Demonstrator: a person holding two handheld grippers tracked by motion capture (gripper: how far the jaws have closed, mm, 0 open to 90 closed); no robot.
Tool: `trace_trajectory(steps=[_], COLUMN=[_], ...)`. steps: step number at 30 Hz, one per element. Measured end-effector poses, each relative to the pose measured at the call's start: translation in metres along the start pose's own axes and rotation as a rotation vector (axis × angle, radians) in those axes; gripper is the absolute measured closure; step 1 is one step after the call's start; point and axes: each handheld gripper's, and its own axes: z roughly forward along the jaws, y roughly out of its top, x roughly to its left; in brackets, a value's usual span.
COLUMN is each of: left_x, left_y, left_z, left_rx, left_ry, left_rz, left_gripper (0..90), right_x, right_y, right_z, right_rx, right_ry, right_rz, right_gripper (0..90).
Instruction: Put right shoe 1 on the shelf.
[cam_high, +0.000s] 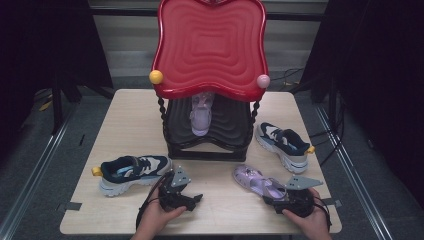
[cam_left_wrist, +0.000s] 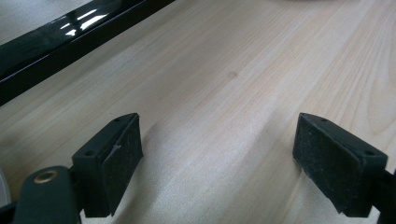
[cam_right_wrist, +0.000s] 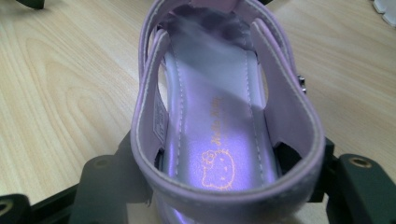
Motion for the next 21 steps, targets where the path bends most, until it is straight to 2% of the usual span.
trace_trajectory(steps=[9,19,21], left_x=[0.0,0.001,0.001], left_y=[0.001,0.002,0.002], left_z=[0.0,0.002,0.002], left_rx=[0.006,0.002,0.003], left_ry=[0.007,0.003,0.003], left_rz=[-0.003,-0.001,-0.001], left_gripper=[15.3,15.3,15.3], right_x=[-0.003,0.006,0.009], right_y=[-0.004,0.003,0.006], right_z=[-0.006,-0.017,-0.019], right_rx=[-0.025,-0.06,-0.061], right_ry=[0.009,0.027,0.016], right_rz=[0.018,0.014,0.009], right_gripper=[37.3,37.3,37.4])
